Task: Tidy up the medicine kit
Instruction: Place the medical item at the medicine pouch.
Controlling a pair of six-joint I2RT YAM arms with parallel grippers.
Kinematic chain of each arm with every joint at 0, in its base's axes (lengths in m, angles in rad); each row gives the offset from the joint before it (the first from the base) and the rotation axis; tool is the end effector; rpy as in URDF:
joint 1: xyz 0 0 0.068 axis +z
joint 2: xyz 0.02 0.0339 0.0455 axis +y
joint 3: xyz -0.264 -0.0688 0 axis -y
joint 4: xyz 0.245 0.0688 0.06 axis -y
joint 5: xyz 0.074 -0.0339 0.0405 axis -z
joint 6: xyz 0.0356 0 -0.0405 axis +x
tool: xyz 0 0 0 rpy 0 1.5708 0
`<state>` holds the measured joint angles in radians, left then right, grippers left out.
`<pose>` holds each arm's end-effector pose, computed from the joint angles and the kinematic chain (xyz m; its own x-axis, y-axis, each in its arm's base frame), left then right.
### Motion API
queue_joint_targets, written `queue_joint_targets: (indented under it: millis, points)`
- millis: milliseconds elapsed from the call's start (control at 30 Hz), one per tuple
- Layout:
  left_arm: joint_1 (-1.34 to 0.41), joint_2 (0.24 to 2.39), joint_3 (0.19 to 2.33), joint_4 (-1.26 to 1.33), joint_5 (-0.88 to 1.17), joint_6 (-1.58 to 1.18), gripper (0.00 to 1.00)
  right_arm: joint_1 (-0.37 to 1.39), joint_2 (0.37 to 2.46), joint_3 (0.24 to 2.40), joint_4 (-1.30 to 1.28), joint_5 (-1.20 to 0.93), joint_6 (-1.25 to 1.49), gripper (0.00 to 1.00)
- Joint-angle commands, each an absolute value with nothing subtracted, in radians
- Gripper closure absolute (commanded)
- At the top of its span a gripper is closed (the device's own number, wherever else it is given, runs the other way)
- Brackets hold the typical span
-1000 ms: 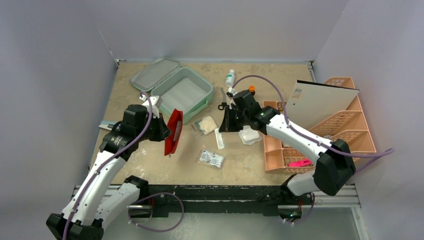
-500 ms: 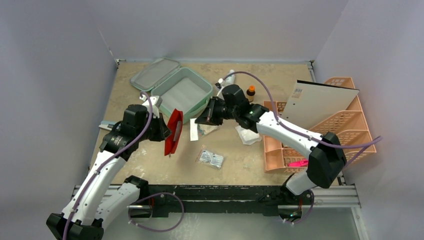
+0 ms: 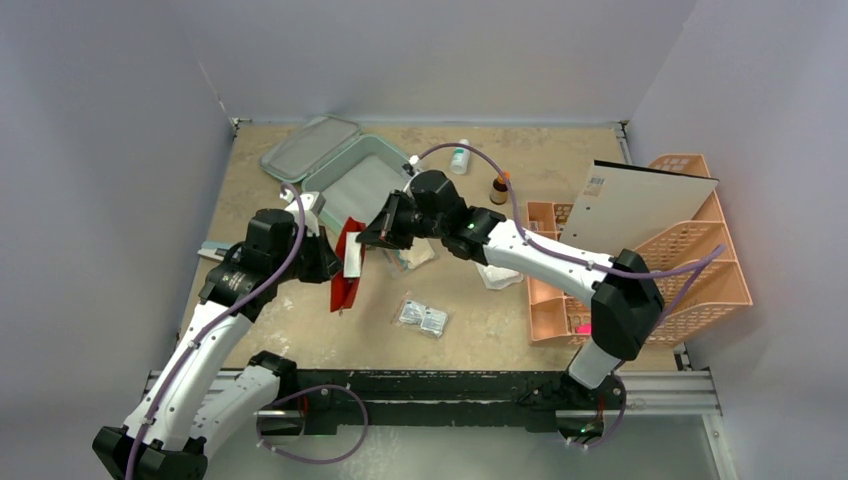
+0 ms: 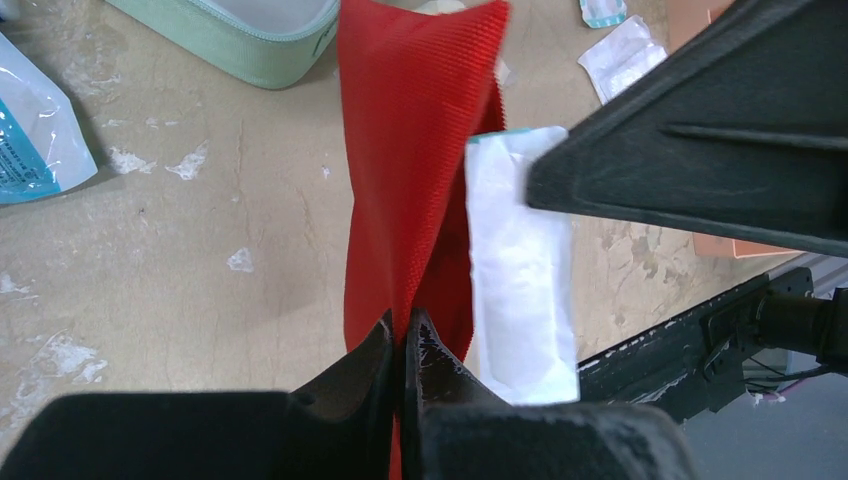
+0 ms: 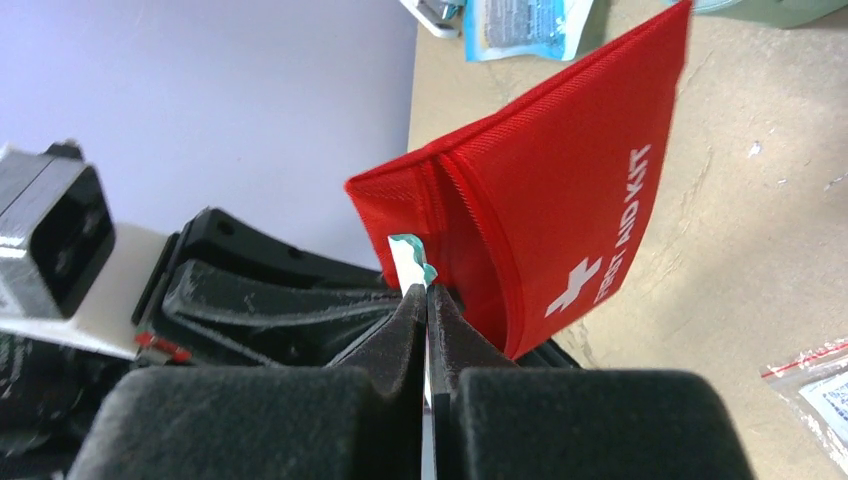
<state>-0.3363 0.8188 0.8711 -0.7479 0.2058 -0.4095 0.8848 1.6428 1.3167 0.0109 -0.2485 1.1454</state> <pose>0.1531 -0.0612 0.3093 -0.7425 -0.1533 -0.6521 0.1913 0.8844 -0.4258 0.2425 0.3100 0.3215 -0.8991 0.2955 -0.3229 -0.1918 0.3972 0.8975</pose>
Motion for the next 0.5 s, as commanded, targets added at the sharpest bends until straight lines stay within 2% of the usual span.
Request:
queue_joint_targets:
  millis: [0,467]
  points:
    - [-0.337,0.81,0.869,-0.704,0.23,-0.419,1.0,0.896,1.663,1.375,0.026,-0.166,1.177,1.0]
    - [-0.337,0.802,0.867,-0.7,0.24,-0.414,1.0,0.908,1.708,1.446,-0.113,-0.019,1.108,1.0]
